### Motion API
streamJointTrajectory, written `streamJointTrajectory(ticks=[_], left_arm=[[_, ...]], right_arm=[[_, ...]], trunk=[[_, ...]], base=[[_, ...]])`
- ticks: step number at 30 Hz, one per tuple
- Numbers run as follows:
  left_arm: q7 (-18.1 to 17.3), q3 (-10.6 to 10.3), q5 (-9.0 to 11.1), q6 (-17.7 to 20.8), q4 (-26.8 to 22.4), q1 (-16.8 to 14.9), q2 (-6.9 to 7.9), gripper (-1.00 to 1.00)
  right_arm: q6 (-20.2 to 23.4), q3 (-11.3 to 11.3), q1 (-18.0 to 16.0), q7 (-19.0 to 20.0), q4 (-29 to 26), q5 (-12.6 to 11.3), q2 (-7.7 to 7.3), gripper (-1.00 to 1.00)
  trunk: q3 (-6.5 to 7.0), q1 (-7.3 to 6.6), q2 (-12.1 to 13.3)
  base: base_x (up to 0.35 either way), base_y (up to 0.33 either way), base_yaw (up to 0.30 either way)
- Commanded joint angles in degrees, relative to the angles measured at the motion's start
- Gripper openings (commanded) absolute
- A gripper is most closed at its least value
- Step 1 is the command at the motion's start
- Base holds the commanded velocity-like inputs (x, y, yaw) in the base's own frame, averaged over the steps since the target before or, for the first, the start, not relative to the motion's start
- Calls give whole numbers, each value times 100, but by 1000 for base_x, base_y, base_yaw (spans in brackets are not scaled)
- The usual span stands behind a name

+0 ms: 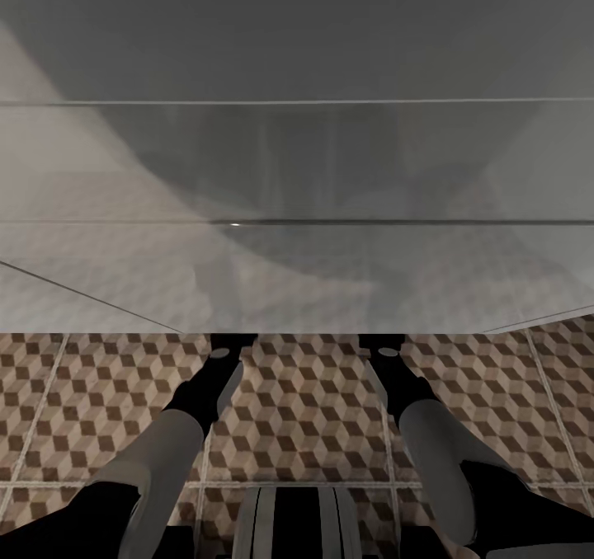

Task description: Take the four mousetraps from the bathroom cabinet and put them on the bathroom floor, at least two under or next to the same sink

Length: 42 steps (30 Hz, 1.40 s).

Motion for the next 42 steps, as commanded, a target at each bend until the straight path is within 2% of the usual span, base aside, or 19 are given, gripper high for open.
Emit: streamJointTrajectory(ticks=[1, 19, 22, 26, 29, 36, 42], left_arm=[[46, -22, -14, 67, -32, -5, -1, -100], [45, -13, 0, 137, -80, -25, -5, -100], [45, -13, 82, 144, -78, -61, -5, -100], [40, -13, 342, 238, -75, -111, -5, -100], [38, -15, 433, 298, -72, -151, -5, -100], [17, -29, 471, 332, -45, -186, -5, -100], [-234, -57, 435, 329, -5, -188, -5, -100]], right_arm=[[11, -32, -2, 8, 0, 52, 7, -100], [25, -32, -2, 10, 10, 38, 7, -100], [5, -43, -3, 14, 24, 33, 7, -100], [-94, -63, -2, 36, 41, 22, 7, -100], [-253, -68, -2, 40, 71, 5, 7, -100], [-386, -71, -2, 44, 206, 11, 7, -100], [-388, -64, -3, 18, 212, 18, 7, -100]], trunk=[[-3, -1, -1], [-3, -1, -1], [-3, -1, -1], [-3, -1, -1], [-3, -1, -1], [-3, -1, -1], [-3, -1, -1]], base=[[0, 0, 0], [0, 0, 0], [0, 0, 0], [0, 0, 0], [0, 0, 0], [0, 0, 0], [0, 0, 0]])
